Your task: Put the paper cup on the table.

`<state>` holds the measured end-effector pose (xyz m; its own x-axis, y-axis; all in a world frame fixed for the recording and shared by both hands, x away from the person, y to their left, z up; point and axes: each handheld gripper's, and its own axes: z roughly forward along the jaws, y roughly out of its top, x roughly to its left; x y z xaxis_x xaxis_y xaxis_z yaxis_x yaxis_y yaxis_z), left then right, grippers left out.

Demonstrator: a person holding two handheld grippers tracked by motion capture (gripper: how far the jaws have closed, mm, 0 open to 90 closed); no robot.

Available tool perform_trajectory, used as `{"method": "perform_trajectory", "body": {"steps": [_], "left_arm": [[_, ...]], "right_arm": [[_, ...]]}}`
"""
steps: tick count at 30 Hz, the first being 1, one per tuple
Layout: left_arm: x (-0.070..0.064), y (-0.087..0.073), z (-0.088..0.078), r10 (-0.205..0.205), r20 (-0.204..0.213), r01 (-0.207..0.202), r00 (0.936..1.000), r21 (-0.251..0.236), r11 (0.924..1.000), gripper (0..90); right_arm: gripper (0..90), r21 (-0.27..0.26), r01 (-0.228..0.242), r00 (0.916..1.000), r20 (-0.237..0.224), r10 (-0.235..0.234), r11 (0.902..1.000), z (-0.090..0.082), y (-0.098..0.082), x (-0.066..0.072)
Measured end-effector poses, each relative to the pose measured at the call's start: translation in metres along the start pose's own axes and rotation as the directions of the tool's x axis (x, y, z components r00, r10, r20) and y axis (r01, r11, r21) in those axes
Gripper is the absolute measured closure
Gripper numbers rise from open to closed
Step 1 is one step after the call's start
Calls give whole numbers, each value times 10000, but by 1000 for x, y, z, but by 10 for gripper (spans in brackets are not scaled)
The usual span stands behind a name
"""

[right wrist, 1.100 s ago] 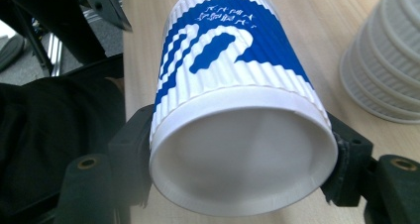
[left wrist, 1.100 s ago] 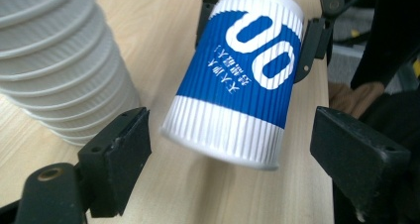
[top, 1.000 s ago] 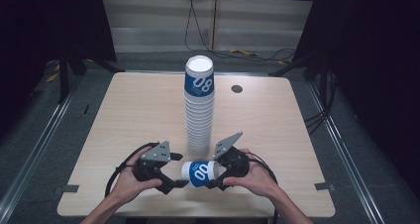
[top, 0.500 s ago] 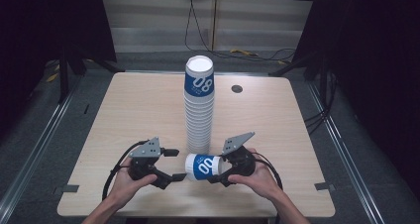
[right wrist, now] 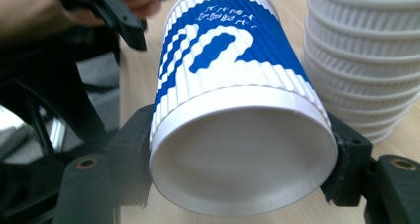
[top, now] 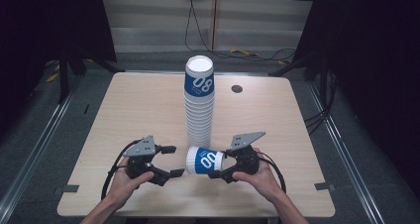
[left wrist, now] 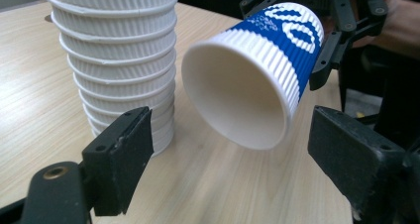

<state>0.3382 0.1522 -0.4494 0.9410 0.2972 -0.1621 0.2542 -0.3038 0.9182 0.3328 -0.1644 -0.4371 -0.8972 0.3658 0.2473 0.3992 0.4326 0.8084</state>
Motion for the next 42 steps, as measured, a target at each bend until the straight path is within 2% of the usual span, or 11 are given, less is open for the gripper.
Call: {"method": "perform_trajectory", "body": {"steps": [8, 13, 17, 19, 24, 27, 29, 35, 37, 39, 42], "left_arm": [[0, -2, 1, -46, -33, 46, 10000, 155, 9999, 176], [0, 0, 1, 40, -177, -45, 9998, -305, 9995, 177], [1, 1, 0, -131, 98, 136, 9999, -519, 9986, 176], [-1, 2, -1, -111, 117, 118, 9999, -618, 9980, 176], [-6, 7, -2, -370, 436, 402, 9984, -753, 9963, 161], [-8, 10, -3, -221, 491, 259, 9986, -771, 9967, 158], [-7, 11, -4, -119, 733, 183, 9972, -875, 9960, 158], [-6, 13, -5, -231, 907, 327, 9956, -1058, 9938, 158], [-7, 14, -5, -165, 1075, 285, 9941, -1104, 9935, 157], [-11, 16, -5, 100, 1441, 102, 9895, -1387, 9903, 157], [-16, 20, -2, 163, 1400, 24, 9900, -1327, 9911, 156]], "right_arm": [[288, -556, -15, 9998, 207, 26, 9985, -1, -4, 0], [287, -940, 125, 9997, 232, -104, 9955, -2, -7, 1], [287, -1212, 178, 9996, 238, -150, 9925, -1, -9, 1], [286, -1453, 85, 9999, 81, -74, 9893, -2, -10, 0], [287, -1837, 20, 9999, -100, -39, 9830, -2, -11, -2], [287, -2036, -49, 9994, -357, -24, 9790, -2, -12, -3], [286, -2083, 20, 9989, -457, -117, 9781, -1, -12, -1], [286, -2353, 136, 9967, -751, -322, 9718, 0, -12, 2], [286, -2461, 122, 9958, -846, -340, 9692, 1, -12, 3], [284, -2478, 49, 9942, -1030, -314, 9688, 1, -12, 3], [285, -2515, 109, 9918, -1204, -424, 9678, 2, -11, 5]]}}
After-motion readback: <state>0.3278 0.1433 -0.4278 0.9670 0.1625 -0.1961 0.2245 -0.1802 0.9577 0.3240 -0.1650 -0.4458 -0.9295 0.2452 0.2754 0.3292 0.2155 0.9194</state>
